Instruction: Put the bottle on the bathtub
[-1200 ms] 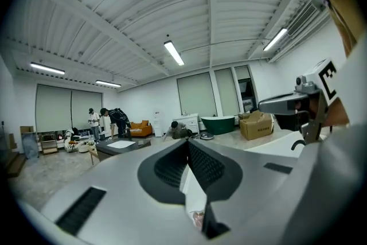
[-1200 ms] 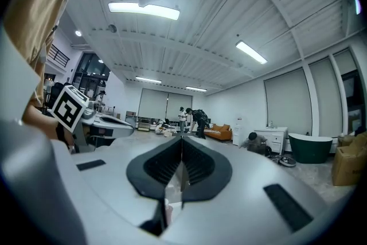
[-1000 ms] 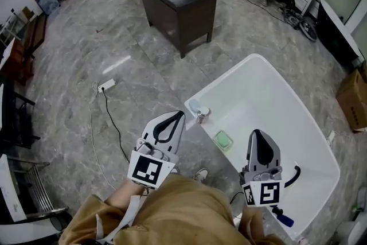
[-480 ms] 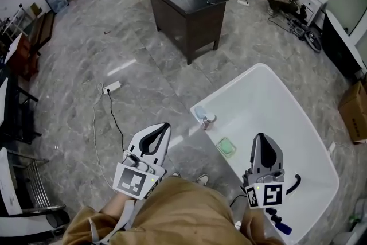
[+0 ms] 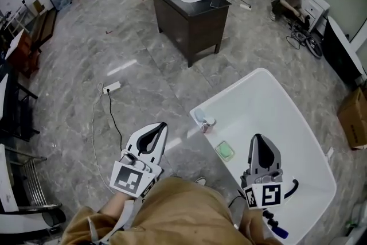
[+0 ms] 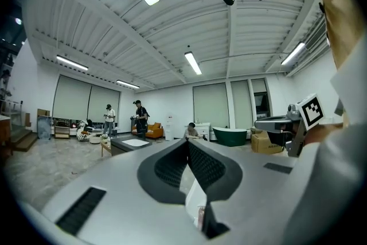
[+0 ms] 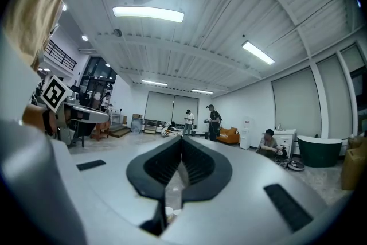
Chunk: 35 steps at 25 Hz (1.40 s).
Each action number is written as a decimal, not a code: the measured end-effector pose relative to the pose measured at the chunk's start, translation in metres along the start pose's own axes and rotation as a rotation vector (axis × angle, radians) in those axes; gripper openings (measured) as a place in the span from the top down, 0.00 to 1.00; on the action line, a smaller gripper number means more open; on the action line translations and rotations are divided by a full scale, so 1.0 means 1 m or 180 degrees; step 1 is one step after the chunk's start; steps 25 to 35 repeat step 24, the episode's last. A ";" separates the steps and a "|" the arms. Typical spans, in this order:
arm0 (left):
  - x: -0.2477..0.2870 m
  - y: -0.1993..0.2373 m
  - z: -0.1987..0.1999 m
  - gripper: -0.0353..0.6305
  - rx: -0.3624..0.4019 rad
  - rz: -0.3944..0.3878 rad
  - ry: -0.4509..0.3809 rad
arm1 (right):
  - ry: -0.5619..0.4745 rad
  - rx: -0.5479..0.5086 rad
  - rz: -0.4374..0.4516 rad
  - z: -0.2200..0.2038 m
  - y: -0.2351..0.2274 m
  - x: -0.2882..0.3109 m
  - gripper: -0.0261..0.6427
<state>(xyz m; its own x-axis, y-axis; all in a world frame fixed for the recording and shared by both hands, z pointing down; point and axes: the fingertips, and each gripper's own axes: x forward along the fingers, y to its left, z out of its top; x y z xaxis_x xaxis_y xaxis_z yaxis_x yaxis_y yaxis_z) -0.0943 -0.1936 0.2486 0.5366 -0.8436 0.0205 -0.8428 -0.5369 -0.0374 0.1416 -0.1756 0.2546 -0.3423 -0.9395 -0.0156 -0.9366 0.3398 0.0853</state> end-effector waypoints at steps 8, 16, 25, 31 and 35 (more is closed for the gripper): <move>0.021 -0.013 0.000 0.94 0.0022 -0.0149 -0.0035 | 0.0026 -0.0003 -0.0148 -0.005 -0.020 -0.010 0.95; 0.027 -0.014 0.004 0.94 0.0042 -0.0142 -0.0047 | -0.0007 0.0003 -0.0150 -0.002 -0.027 -0.007 0.95; 0.027 -0.007 0.002 0.94 -0.0013 -0.0073 -0.0023 | -0.0015 0.0031 -0.0057 -0.004 -0.023 0.007 0.95; 0.027 -0.007 0.002 0.94 -0.0013 -0.0073 -0.0023 | -0.0015 0.0031 -0.0057 -0.004 -0.023 0.007 0.95; 0.027 -0.007 0.002 0.94 -0.0013 -0.0073 -0.0023 | -0.0015 0.0031 -0.0057 -0.004 -0.023 0.007 0.95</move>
